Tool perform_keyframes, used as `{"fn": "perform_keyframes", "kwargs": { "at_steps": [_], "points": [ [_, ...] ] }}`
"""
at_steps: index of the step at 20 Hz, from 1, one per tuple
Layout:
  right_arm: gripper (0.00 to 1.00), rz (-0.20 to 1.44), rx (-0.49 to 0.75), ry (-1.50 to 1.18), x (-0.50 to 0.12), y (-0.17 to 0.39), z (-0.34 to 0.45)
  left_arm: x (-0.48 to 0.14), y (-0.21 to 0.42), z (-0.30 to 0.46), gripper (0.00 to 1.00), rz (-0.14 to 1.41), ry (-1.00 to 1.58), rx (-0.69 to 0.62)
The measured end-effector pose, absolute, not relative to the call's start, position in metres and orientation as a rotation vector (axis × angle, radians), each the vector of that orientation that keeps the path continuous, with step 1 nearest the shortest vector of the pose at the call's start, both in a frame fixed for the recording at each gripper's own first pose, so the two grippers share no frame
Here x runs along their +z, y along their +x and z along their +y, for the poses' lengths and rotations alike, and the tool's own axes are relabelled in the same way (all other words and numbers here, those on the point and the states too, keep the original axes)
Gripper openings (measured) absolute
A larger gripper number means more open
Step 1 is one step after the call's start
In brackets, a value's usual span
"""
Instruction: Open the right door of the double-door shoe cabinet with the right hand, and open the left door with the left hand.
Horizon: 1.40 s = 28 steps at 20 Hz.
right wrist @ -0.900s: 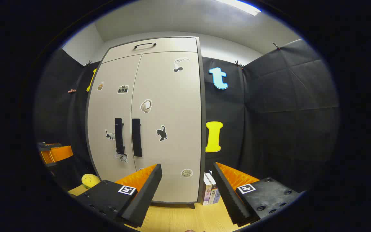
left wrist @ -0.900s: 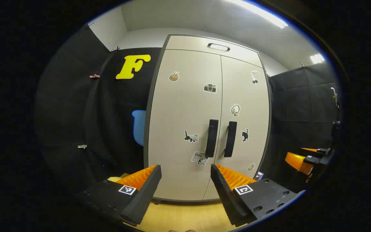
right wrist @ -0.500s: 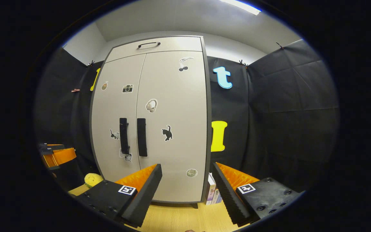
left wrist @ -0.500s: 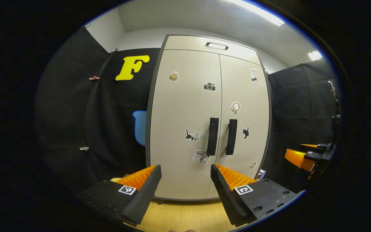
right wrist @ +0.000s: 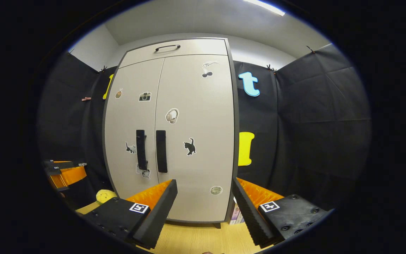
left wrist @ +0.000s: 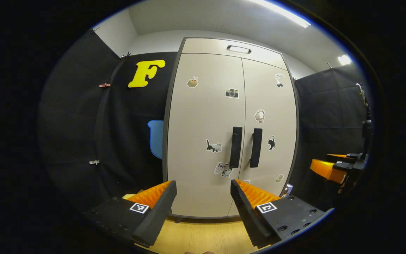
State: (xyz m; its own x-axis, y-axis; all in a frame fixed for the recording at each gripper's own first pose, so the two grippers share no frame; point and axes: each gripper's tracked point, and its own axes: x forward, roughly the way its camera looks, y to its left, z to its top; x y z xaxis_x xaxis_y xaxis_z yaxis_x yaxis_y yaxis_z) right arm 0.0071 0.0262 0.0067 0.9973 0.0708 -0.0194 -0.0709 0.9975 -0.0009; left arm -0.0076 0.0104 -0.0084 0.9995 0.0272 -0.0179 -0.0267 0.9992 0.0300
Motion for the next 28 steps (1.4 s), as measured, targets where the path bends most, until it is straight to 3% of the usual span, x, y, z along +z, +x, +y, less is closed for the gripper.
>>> {"fn": "perform_keyframes", "kwargs": {
  "at_steps": [20, 28],
  "points": [
    [0.98, 0.025, 0.242, -0.031, 0.040, 0.102, 0.127, -0.029, -0.025, 0.044, 0.95, 0.064, 0.018, 0.110],
    [0.98, 0.056, 0.239, -0.029, 0.028, 0.156, 0.154, -0.042, -0.043, 0.072, 0.95, 0.094, -0.008, 0.182]
  ]
}}
